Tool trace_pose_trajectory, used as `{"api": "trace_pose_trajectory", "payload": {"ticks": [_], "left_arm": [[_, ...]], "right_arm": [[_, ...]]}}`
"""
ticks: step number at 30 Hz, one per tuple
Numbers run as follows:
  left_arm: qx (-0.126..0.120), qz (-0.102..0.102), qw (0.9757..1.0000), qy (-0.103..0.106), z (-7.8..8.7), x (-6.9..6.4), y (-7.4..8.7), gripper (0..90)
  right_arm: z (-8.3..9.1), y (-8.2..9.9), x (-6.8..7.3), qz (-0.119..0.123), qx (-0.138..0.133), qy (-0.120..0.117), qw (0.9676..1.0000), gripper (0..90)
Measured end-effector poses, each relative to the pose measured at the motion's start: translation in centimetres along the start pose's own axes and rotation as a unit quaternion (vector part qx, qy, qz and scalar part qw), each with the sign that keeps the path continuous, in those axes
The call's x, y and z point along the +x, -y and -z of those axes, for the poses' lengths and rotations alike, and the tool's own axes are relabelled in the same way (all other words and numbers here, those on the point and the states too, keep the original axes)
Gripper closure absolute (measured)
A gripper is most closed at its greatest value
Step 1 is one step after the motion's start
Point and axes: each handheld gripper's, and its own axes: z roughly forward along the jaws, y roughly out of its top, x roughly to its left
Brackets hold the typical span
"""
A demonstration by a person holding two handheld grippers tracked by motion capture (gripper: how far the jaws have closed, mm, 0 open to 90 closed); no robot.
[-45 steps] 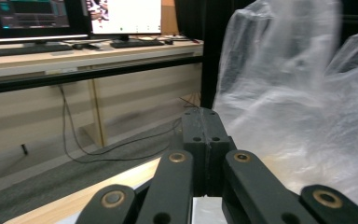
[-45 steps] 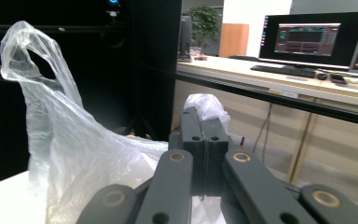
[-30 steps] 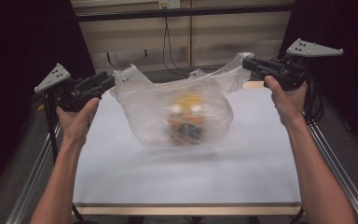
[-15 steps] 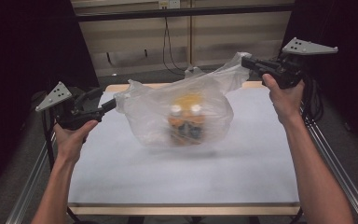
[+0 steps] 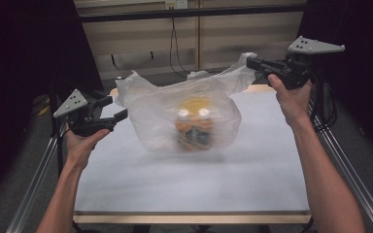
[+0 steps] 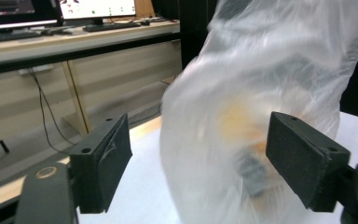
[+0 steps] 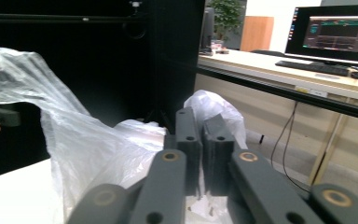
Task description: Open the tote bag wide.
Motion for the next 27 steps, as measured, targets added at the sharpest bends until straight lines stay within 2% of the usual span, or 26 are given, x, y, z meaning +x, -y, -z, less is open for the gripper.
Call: {"api": "trace_pose_trajectory", "payload": {"ticks": [1, 2, 4, 5, 6, 7, 8, 9, 12, 13, 14, 15, 16, 18, 21, 22, 23, 24, 25, 27], "left_arm": [[0.000, -0.004, 1.0000, 0.001, -0.4, 0.0, -0.2, 22.9], [0.003, -0.009, 0.9999, 0.005, -1.1, 0.1, -0.6, 29.2], [-0.004, -0.004, 0.9999, 0.011, -1.6, 0.1, -0.8, 50.3], [-0.004, -0.004, 0.9999, 0.011, -1.6, 0.1, -0.8, 65.5], [-0.005, -0.002, 0.9998, 0.017, -1.8, 0.3, -1.0, 80.7], [-0.005, -0.002, 0.9998, 0.017, -1.8, 0.3, -1.0, 88.2], [-0.005, -0.001, 0.9997, 0.023, -2.0, 0.2, -1.1, 88.2], [-0.003, 0.000, 0.9998, 0.022, -2.1, 0.2, -1.2, 90.0], [0.007, -0.002, 0.9999, 0.016, -2.2, -0.1, -1.2, 90.0], [0.006, 0.003, 0.9999, 0.011, -2.3, -0.1, -1.1, 90.0], [0.008, 0.003, 0.9999, 0.012, -2.2, 0.0, -1.2, 90.0], [0.005, 0.007, 0.9999, 0.013, -2.1, 0.1, -1.2, 90.0], [-0.001, 0.012, 0.9998, 0.015, -1.9, 0.3, -1.2, 90.0], [-0.001, 0.013, 0.9999, 0.009, -1.8, 0.3, -1.1, 90.0], [0.005, 0.014, 0.9998, 0.012, -1.9, 0.3, -1.0, 90.0], [0.005, 0.014, 0.9998, 0.012, -1.9, 0.3, -1.0, 90.0], [0.005, 0.015, 0.9998, 0.014, -2.0, 0.3, -1.0, 90.0], [0.002, 0.016, 0.9997, 0.019, -2.2, 0.2, -1.0, 90.0], [0.002, 0.014, 0.9998, 0.016, -2.2, 0.1, -1.0, 90.0], [0.003, 0.016, 0.9996, 0.024, -2.3, 0.1, -1.0, 90.0]], "right_arm": [[-0.1, 0.0, 0.2, 0.004, 0.002, -0.005, 1.0000, 83.5], [-0.2, 0.1, 0.3, 0.005, 0.005, -0.007, 1.0000, 81.0], [-0.2, 0.3, 0.4, 0.004, 0.008, -0.009, 0.9999, 76.0], [-0.2, 0.3, 0.4, 0.004, 0.008, -0.009, 0.9999, 76.0], [-0.1, 0.5, 0.5, 0.002, 0.014, -0.010, 0.9999, 65.0], [-0.1, 0.5, 0.5, 0.002, 0.014, -0.010, 0.9999, 65.0], [0.0, 0.7, 0.5, -0.001, 0.014, -0.011, 0.9998, 58.8], [0.5, 1.2, 0.6, -0.001, 0.022, -0.007, 0.9997, 48.3], [1.1, 1.7, 0.7, 0.001, 0.029, -0.002, 0.9996, 43.2], [1.9, 2.1, 0.6, -0.002, 0.030, 0.005, 0.9995, 37.9], [1.9, 2.1, 0.6, -0.002, 0.030, 0.005, 0.9995, 37.9], [2.8, 2.6, 0.4, -0.009, 0.026, 0.003, 0.9996, 36.9], [3.0, 2.8, 0.5, -0.009, 0.029, 0.004, 0.9995, 35.9], [3.1, 3.2, 0.6, -0.007, 0.034, 0.009, 0.9994, 34.7], [3.1, 4.8, 1.4, -0.011, 0.047, 0.002, 0.9988, 34.1], [3.1, 4.8, 1.4, -0.011, 0.047, 0.002, 0.9988, 34.1], [2.9, 5.2, 1.6, -0.013, 0.049, -0.007, 0.9987, 35.2], [2.4, 5.9, 2.0, -0.014, 0.062, -0.023, 0.9977, 37.3], [2.0, 6.2, 2.3, -0.012, 0.069, -0.032, 0.9970, 37.3], [1.6, 6.3, 2.6, -0.009, 0.074, -0.037, 0.9965, 37.3]]}}
